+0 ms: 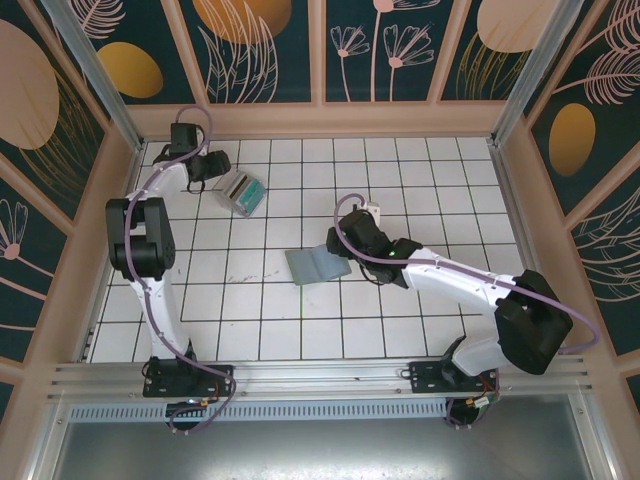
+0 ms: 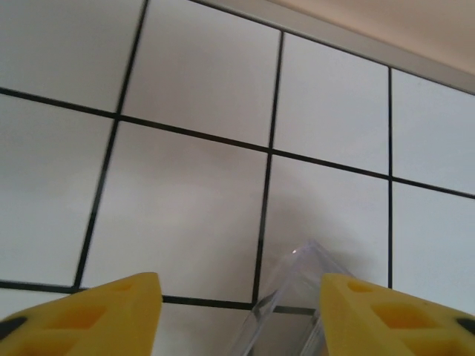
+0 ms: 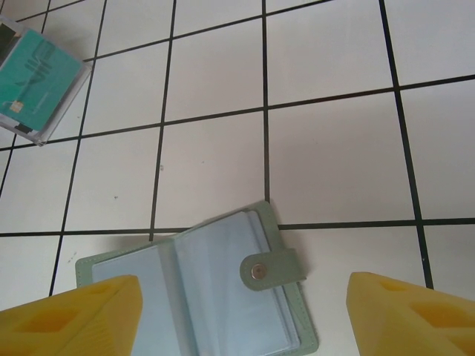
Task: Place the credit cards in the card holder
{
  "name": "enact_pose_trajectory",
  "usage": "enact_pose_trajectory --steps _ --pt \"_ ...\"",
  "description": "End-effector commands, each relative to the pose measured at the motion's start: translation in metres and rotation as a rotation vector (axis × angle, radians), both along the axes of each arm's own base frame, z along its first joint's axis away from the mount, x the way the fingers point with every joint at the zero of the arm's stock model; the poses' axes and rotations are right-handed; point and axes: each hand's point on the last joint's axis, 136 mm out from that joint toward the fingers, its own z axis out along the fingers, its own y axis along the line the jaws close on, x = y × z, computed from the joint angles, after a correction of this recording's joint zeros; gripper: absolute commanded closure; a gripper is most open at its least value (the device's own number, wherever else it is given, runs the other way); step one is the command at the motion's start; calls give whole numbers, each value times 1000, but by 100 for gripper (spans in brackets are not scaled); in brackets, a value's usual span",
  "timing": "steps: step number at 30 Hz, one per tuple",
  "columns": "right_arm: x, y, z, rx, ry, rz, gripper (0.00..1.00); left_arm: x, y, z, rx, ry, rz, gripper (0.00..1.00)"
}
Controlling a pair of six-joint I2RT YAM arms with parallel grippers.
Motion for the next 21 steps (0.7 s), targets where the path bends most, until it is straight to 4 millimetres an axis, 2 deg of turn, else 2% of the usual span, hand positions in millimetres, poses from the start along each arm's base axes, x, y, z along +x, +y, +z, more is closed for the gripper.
enact_pose_trajectory --steps 1,7,10,13,15,19,21 --pt "2 2 25 -4 -54 2 27 -6 -12 -19 -37 89 -65 46" --pt "-1 9 27 -1 -51 11 28 -10 -5 -32 5 118 -48 50" --pt "-3 10 23 3 -38 10 28 -10 0 -36 34 135 -40 55" --pt "-3 13 21 4 -31 15 28 -9 3 -40 49 158 -38 65" --pt "-3 13 20 3 -29 13 28 -11 4 -44 55 175 -31 66" --pt "-1 20 20 3 -25 29 28 -14 0 -45 28 170 -33 76" --pt "0 20 20 -3 -24 26 28 -16 -1 -45 12 166 -28 76"
